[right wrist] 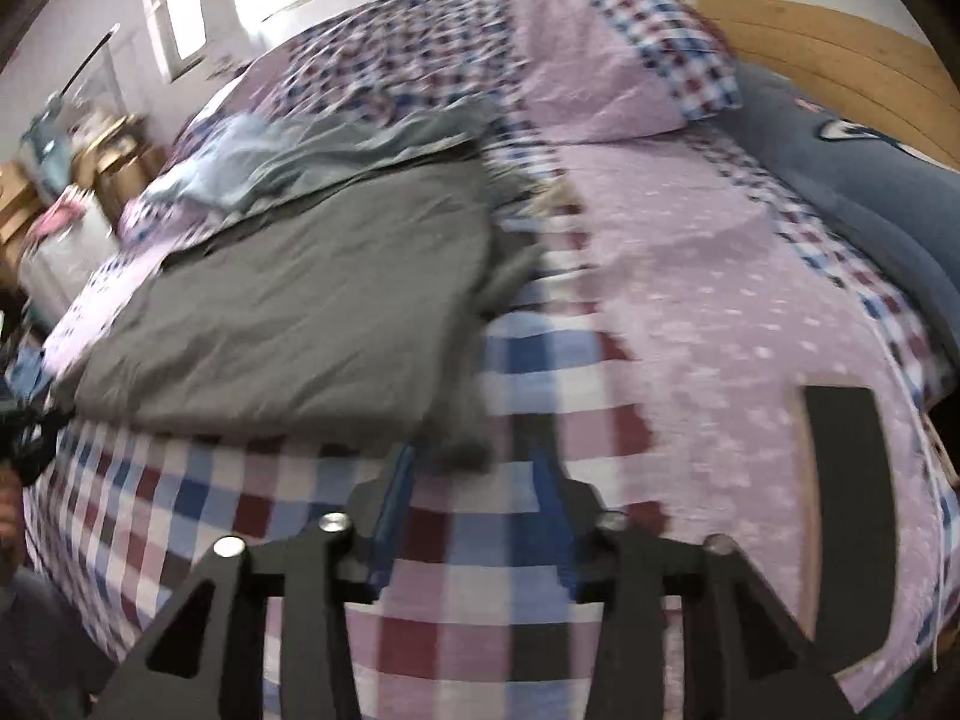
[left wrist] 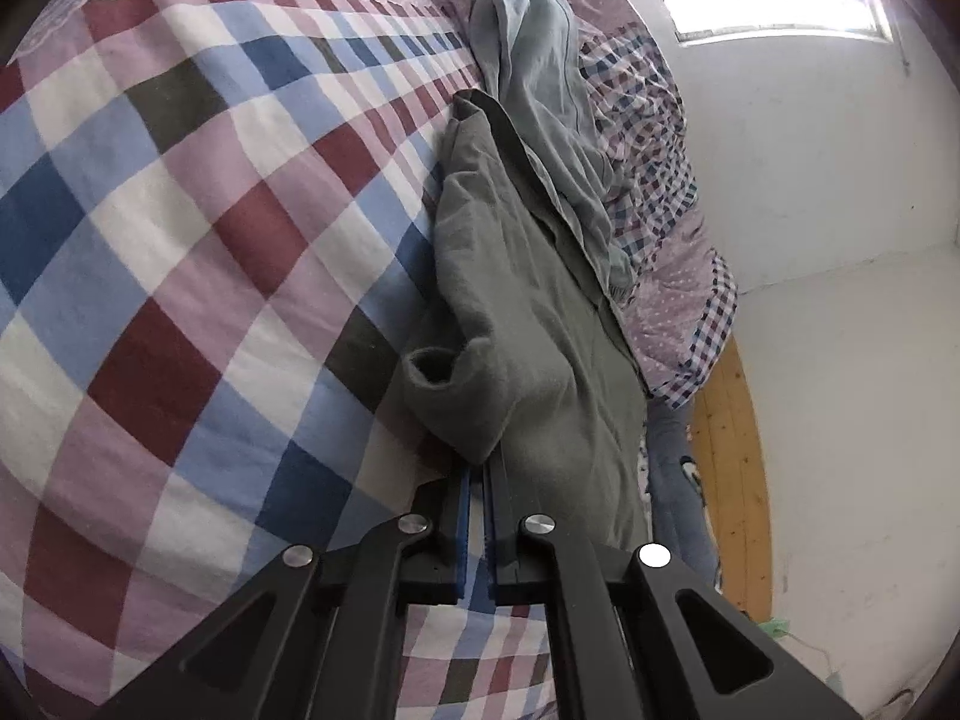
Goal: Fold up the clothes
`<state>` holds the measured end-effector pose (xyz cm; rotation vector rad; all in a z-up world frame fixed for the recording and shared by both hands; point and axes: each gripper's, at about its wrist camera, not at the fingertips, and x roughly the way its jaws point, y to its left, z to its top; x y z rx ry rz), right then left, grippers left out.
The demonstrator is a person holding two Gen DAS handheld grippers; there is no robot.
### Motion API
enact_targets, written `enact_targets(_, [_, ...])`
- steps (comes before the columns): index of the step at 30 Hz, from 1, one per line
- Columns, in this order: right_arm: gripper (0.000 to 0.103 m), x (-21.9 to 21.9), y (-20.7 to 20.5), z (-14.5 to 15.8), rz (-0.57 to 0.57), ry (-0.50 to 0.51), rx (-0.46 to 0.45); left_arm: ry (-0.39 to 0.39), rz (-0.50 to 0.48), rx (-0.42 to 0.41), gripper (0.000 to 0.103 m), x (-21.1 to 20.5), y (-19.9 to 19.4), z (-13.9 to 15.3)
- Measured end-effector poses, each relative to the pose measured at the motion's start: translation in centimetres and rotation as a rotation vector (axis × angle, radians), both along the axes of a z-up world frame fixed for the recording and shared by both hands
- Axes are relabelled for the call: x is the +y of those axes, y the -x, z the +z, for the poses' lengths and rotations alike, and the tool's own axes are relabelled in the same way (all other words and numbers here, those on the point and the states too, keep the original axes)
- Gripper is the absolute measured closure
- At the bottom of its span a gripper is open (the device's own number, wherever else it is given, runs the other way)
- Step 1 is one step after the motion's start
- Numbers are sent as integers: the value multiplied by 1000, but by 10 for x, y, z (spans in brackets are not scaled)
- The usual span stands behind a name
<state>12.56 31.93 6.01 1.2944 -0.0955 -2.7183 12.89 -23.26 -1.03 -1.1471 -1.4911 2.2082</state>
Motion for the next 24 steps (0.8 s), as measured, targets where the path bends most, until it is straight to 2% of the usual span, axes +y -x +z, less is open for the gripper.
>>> enact_targets(6, [60,-18,17,-18,23,-49,-46,-37,12,36,102,-2,-2,3])
enact_targets(8, [80,-24,23,-22,42,-100,-55,-49,18,41,102,-3,-1,3])
enact_targets(9, [94,-25,24,-22,45,-135,-52,-55,21,43,102,-4,-1,4])
enact_targets(11, [96,-22,22,-19,27,-199,-32,-58,31,49,102,-6,-3,5])
enact_targets(12, [103,-16,20,-17,-21,-253,-22,-60,37,51,102,-7,-5,5])
enact_targets(14, [103,0,18,-13,-121,-350,-6,-64,44,56,102,-9,-7,6])
enact_targets(15, [103,16,17,-11,-187,-339,-10,-66,45,57,102,-11,-8,7])
enact_targets(16, [103,39,15,-8,-261,-279,-19,-73,39,51,102,-11,-7,6])
enact_targets(18, [103,62,9,-7,-317,-184,-27,-46,19,17,102,-8,-5,4])
enact_targets(20, [101,69,4,-9,-335,-120,-32,-1,7,-25,102,-4,-5,3])
enact_targets(22, [100,63,6,-11,-313,-56,-40,-19,16,-34,100,-6,-9,1])
enact_targets(23, [100,59,7,-12,-297,-38,-43,-25,31,-35,93,-9,-13,0])
enact_targets(24, [100,54,9,-12,-276,-20,-41,-30,47,-35,78,-12,-17,0])
